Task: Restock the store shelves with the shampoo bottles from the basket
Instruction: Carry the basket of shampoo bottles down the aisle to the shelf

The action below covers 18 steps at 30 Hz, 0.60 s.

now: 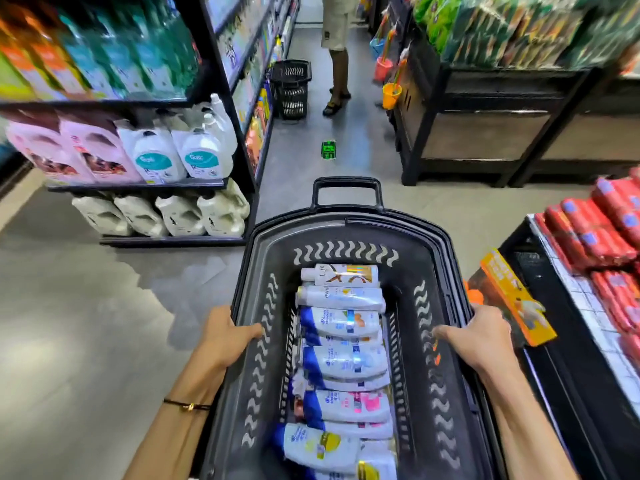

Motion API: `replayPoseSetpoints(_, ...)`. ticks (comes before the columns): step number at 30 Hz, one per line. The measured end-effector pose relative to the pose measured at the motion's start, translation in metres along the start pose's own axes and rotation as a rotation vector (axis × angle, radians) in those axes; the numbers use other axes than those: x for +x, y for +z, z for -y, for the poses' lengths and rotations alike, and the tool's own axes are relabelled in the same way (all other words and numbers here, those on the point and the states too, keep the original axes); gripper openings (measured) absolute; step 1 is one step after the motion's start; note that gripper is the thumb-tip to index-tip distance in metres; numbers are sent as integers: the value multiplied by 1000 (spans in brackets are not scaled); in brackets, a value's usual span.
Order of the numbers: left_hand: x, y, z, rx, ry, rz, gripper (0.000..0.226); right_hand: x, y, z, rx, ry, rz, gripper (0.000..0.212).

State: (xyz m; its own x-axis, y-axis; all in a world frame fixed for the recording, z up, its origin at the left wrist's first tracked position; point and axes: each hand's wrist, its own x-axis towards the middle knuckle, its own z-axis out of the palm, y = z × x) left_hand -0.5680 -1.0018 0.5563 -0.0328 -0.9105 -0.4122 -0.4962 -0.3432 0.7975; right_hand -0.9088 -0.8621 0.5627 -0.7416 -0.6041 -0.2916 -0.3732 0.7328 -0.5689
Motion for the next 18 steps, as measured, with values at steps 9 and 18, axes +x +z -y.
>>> replayPoseSetpoints(9, 186, 13, -114, 47, -32, -6, 15, 179, 11, 119, 1, -4, 21, 31)
replayPoseSetpoints(18, 383, 56, -212, 76, -76, -74, 19, 408, 45, 228, 27, -66, 123, 42)
